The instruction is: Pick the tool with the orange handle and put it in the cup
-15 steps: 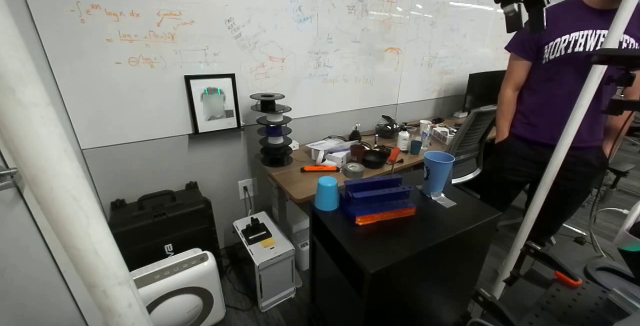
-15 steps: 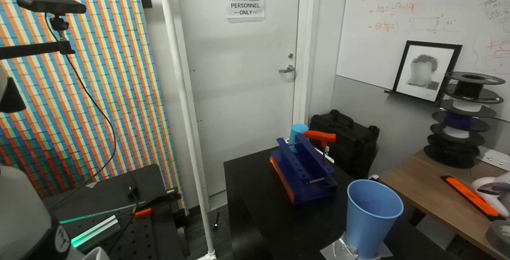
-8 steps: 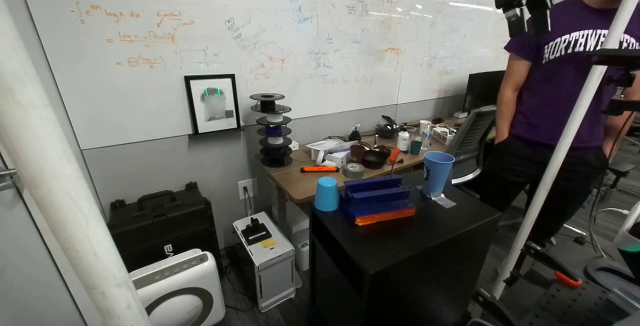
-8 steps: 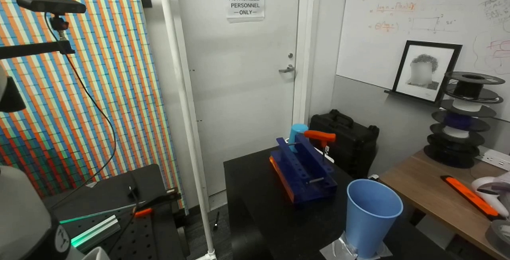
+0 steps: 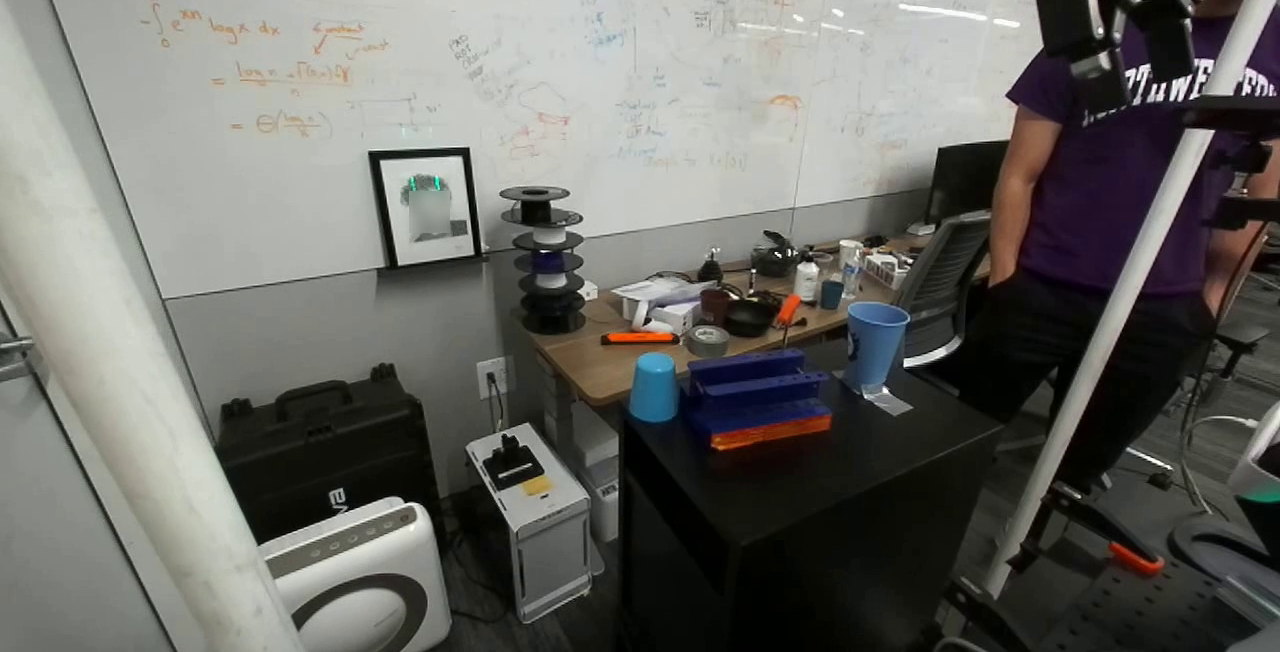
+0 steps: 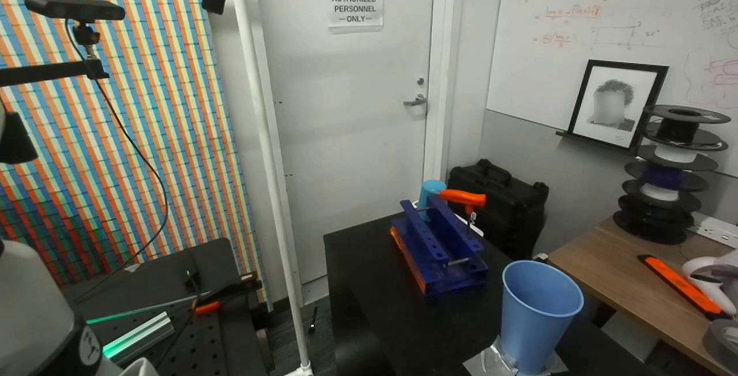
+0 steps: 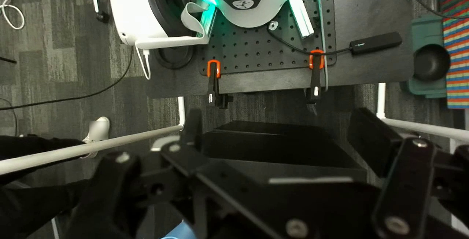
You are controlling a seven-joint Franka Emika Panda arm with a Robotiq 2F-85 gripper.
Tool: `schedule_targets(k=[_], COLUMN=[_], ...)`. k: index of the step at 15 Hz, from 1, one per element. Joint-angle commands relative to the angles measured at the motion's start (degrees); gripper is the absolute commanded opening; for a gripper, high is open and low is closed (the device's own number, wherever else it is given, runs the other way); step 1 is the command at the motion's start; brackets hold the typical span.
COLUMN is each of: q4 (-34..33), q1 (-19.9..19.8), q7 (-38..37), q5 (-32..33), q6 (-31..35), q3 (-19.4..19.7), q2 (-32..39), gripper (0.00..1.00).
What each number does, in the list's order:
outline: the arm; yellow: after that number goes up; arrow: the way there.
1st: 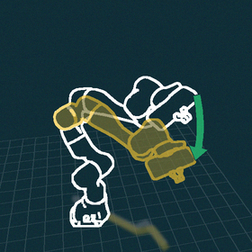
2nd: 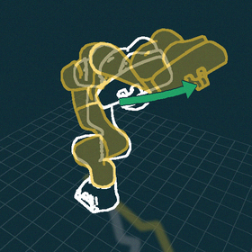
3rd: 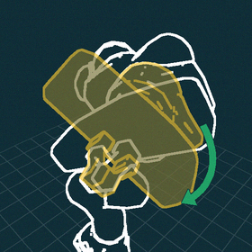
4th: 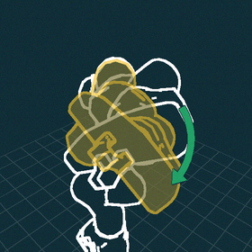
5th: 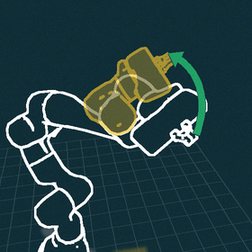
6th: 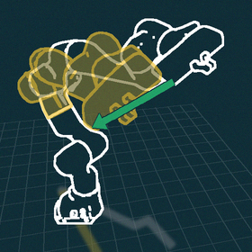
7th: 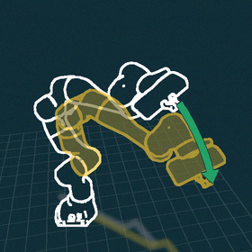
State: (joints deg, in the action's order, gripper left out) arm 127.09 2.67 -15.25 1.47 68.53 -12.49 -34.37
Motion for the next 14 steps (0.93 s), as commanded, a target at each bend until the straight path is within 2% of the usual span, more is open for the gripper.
schedule_targets(k=[1, 3, 8, 14], q4=[-0.1, 2.7, 10.8, 16.0], q1=[0.6, -1.2, -3.3, -6.4], q7=[-0.3, -8.0, -20.1, -39.3], q5=[0.2, 1.9, 4.8, 9.8], q6=[-0.1, 7.6, 30.1, 55.3], q3=[0.7, -1.4, -2.6, -2.3], q2=[0.2, 0.2, 4.2, 15.1], gripper=[1.0, 1.0, 1.0, 1.0])
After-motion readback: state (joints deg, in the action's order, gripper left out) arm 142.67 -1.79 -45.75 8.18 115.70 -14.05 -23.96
